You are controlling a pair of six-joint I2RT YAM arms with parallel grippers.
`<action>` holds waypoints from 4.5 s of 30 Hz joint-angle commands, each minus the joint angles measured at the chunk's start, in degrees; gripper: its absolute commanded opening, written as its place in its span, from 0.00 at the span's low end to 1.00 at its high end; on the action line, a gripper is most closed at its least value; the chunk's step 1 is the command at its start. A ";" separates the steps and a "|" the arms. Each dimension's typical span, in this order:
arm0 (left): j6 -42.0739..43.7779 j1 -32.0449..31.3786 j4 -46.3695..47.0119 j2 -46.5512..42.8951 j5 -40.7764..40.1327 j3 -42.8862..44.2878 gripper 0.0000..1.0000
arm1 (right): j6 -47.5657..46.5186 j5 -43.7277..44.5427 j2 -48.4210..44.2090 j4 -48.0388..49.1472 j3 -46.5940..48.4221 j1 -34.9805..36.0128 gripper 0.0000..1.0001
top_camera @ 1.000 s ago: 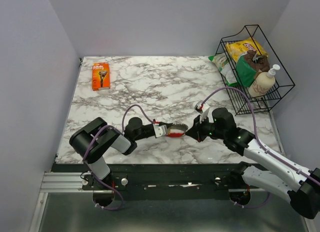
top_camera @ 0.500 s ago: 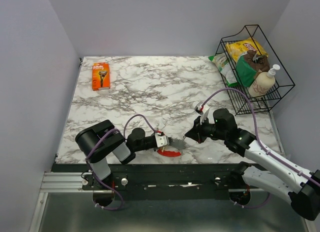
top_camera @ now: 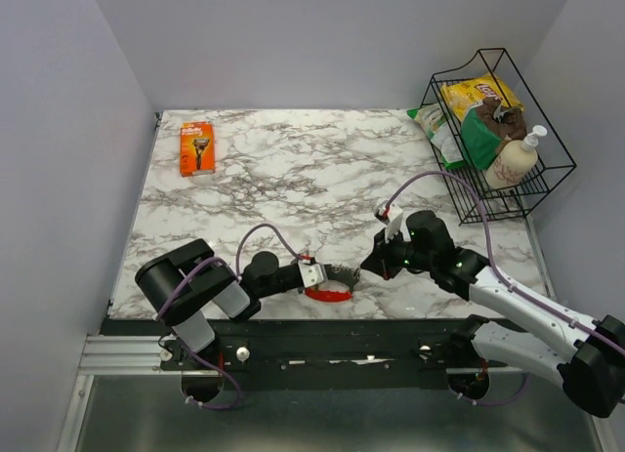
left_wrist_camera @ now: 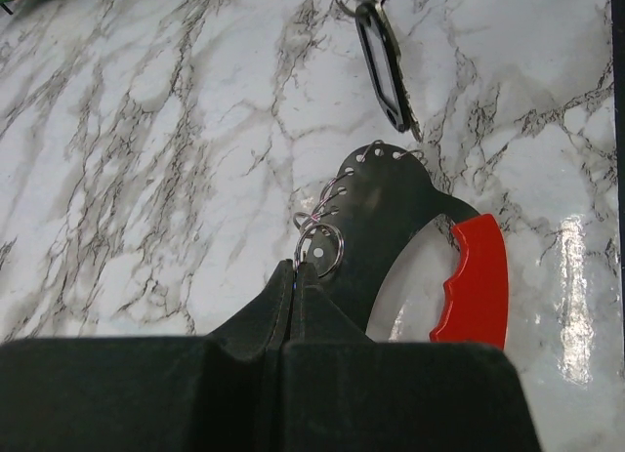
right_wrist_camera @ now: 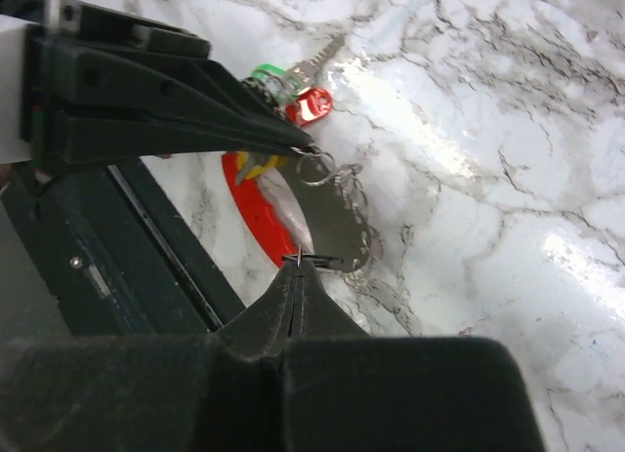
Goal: Put the keys on the keyring
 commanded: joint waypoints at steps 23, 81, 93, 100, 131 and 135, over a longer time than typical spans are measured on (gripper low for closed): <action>3.60 -0.27 -3.88 -16.71 3.82 -3.94 0.00 | -2.68 3.62 2.01 1.03 3.02 -0.49 0.01; -31.45 7.02 -57.86 -21.82 -17.45 25.83 0.99 | 2.60 7.50 9.92 0.06 2.49 -0.57 0.86; -35.15 9.13 -68.25 -19.00 -18.69 29.99 0.99 | 2.16 5.66 10.45 1.29 3.10 -0.57 0.86; -35.51 9.22 -70.63 -19.35 -14.83 30.26 0.97 | 3.21 5.22 13.61 1.47 5.04 -0.57 0.84; -36.91 1.93 -74.67 -16.80 -16.84 31.75 0.84 | 8.31 5.40 18.70 0.59 6.80 -4.70 0.65; -37.97 3.50 -73.97 -17.94 -14.56 30.44 0.84 | 7.35 3.29 20.46 0.50 7.06 -4.70 0.62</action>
